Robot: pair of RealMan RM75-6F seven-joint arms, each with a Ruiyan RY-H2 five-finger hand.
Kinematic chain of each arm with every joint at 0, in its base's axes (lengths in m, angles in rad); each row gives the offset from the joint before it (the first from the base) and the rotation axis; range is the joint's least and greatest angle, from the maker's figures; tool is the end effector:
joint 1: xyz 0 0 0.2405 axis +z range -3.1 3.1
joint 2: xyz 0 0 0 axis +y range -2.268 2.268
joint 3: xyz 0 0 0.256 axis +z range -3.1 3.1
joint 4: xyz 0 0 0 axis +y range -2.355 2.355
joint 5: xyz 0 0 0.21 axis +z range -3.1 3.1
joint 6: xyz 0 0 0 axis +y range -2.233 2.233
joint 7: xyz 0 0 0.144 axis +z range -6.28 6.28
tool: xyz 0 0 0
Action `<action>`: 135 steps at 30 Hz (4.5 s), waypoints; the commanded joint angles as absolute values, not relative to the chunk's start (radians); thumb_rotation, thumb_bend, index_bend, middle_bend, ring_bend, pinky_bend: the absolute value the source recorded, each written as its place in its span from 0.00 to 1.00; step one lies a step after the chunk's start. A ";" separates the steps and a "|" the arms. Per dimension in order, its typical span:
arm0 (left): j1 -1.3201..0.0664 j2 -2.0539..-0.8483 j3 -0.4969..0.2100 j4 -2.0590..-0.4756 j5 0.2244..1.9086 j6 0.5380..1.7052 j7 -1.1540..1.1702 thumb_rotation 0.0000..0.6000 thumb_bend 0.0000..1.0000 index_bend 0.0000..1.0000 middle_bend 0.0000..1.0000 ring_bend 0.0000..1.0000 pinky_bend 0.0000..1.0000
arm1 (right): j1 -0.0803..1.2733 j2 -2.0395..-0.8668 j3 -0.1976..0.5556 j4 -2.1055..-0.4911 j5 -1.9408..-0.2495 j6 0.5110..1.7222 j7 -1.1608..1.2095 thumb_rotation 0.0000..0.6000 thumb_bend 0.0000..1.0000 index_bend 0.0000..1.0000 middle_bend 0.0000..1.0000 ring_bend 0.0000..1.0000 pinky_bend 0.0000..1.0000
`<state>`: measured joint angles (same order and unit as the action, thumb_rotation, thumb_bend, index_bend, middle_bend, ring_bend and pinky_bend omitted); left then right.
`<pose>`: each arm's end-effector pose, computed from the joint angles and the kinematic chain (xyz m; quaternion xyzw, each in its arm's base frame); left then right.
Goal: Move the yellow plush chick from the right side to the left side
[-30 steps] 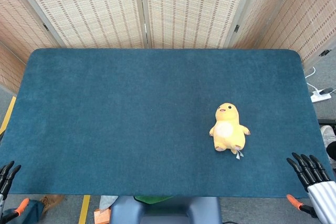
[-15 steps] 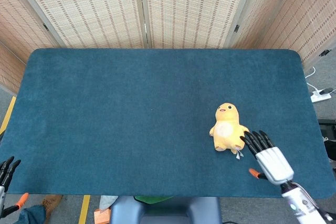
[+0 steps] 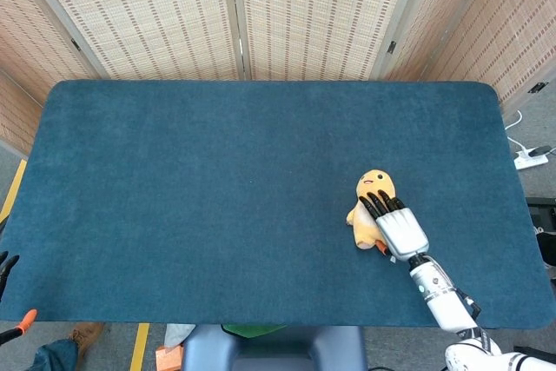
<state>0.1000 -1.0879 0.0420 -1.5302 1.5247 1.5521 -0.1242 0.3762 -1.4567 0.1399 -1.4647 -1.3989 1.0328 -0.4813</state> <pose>-0.3533 0.1000 0.1733 -0.5629 -0.4453 -0.3342 0.6109 -0.2526 -0.2715 0.0169 0.7605 -0.3077 0.2745 0.5017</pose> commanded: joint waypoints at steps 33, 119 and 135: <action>0.085 -1.055 0.037 -1.497 1.494 1.507 -0.260 1.00 0.27 0.00 0.00 0.00 0.18 | 0.676 -1.956 0.112 -1.261 -1.619 0.940 -0.285 1.00 0.33 0.21 0.26 0.29 0.46; -0.372 -1.536 0.044 -1.580 1.901 1.474 0.445 1.00 0.62 0.76 0.91 0.77 1.00 | 0.022 -1.115 -0.198 -1.291 -1.765 1.599 0.362 1.00 0.09 0.00 0.00 0.00 0.00; -0.228 -1.436 0.117 -1.093 1.754 1.562 -0.044 1.00 0.52 0.74 0.83 0.72 0.94 | 0.031 -1.126 -0.194 -1.427 -1.796 1.541 0.204 1.00 0.09 0.00 0.00 0.00 0.00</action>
